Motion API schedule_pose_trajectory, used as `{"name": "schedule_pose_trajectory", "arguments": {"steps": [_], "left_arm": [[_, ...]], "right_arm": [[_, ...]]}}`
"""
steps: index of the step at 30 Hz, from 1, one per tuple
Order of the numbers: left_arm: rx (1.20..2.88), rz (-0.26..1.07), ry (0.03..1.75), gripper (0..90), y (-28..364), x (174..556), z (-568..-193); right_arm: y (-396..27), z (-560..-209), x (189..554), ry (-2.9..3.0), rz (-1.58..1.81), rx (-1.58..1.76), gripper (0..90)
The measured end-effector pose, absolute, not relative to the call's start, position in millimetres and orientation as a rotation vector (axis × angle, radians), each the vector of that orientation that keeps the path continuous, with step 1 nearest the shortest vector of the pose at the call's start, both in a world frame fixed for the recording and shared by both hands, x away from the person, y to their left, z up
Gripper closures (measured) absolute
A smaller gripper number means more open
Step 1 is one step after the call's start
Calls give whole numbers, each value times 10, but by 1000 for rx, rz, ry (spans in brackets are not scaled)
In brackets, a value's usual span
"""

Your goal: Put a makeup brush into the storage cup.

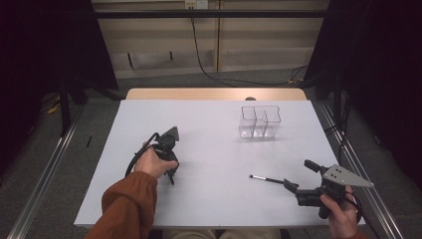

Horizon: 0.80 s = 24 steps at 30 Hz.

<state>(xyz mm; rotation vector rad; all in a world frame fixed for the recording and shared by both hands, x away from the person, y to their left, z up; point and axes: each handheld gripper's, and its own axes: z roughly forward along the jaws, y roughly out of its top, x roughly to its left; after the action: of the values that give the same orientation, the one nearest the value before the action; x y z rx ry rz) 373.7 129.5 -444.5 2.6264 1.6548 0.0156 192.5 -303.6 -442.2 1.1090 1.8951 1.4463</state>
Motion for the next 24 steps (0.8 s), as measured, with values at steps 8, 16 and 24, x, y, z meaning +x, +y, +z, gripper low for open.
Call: {"name": "schedule_pose_trajectory", "arguments": {"steps": [8, 16, 24], "left_arm": [[2638, 55, 1604, 819, 1342, 3696, -4441], [2663, 69, 1560, 847, 1344, 3686, -4438], [2597, 43, 1563, 848, 1421, 3662, -4427]], "right_arm": [[-3034, -4422, 1926, 1898, 1445, 1107, 0], [-3036, -4423, 1927, 1899, 1445, 1107, 0], [-3033, -4421, 1930, 1897, 1446, 1111, 0]]}}
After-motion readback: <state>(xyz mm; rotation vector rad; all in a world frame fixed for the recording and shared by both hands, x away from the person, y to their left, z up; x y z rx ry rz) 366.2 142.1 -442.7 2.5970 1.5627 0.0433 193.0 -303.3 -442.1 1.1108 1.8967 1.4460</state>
